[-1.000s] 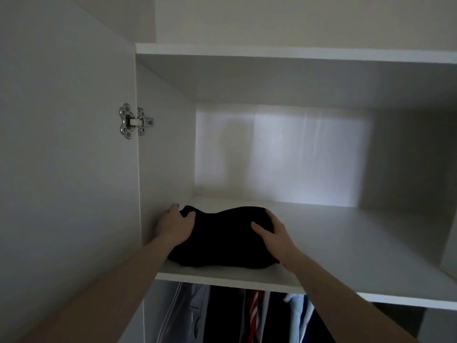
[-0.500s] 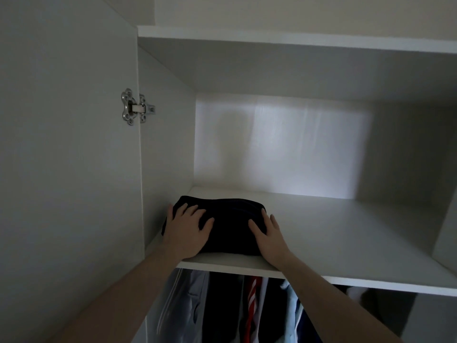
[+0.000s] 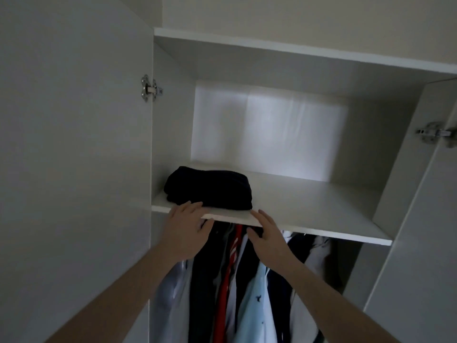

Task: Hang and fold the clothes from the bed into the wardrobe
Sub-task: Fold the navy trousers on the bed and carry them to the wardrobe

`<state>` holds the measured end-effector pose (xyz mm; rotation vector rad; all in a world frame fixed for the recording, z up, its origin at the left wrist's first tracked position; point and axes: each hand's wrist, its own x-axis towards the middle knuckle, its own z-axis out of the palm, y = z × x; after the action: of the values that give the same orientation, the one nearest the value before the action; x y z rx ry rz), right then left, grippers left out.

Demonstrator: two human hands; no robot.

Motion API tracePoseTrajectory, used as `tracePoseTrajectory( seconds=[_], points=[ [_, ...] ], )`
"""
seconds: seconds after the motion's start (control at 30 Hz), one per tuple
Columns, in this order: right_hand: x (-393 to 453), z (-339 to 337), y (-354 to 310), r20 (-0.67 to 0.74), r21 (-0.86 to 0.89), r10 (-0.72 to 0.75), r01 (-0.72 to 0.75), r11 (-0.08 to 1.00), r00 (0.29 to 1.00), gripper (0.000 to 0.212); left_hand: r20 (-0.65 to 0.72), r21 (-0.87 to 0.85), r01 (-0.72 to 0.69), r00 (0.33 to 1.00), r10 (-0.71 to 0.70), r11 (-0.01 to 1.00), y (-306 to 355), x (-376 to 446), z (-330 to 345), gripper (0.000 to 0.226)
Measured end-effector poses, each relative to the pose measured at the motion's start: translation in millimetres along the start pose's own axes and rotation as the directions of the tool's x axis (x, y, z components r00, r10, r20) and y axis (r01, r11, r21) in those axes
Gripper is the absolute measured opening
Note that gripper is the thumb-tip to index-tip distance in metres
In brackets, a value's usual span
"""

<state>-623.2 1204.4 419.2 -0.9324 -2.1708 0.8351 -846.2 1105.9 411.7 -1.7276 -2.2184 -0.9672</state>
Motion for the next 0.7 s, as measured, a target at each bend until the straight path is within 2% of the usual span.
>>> tracePoseTrajectory(
  seconds=[0.1, 0.2, 0.27, 0.37, 0.43, 0.57, 0.7],
  points=[
    [-63.7, -10.0, -3.0, -0.017, 0.034, -0.018, 0.018, 0.999, 1.0, 0.054, 0.053, -0.071, -0.019, 0.998, 0.023, 0.997, 13.0, -65.7, -10.7, 0.064],
    [-129.3, -10.2, 4.3, 0.012, 0.065, 0.025, -0.026, 0.998, 1.0, 0.055, 0.105, -0.181, 0.001, 0.994, 0.018, 0.984, 29.3, -141.3, -18.6, 0.06],
    [-171.6, -4.8, 11.0, 0.011, 0.103, 0.069, -0.069, 0.992, 0.998, 0.054, 0.14, -0.193, 0.013, 0.99, 0.015, 0.981, 39.7, -184.2, -24.5, 0.059],
    [-240.7, 5.6, 14.2, 0.029, 0.135, 0.138, -0.14, 0.981, 0.99, 0.053, 0.21, -0.197, 0.038, 0.978, 0.004, 0.98, 48.4, -238.0, -29.7, 0.045],
    [-291.9, 7.9, 13.6, 0.044, 0.134, 0.207, -0.211, 0.968, 0.977, 0.053, 0.272, -0.192, 0.019, 0.962, 0.035, 0.981, 60.5, -271.7, -28.2, 0.046],
    [-381.0, 12.9, 9.2, -0.032, 0.113, 0.32, -0.315, 0.943, 0.947, 0.052, 0.427, -0.235, -0.008, 0.897, 0.111, 0.972, 82.2, -323.6, -14.6, 0.072],
    [-462.3, 23.2, 0.2, -0.146, 0.162, 0.477, -0.455, 0.876, 0.867, 0.051, 0.597, -0.246, -0.049, 0.779, 0.191, 0.968, 86.5, -362.8, 12.5, 0.071]
  ],
)
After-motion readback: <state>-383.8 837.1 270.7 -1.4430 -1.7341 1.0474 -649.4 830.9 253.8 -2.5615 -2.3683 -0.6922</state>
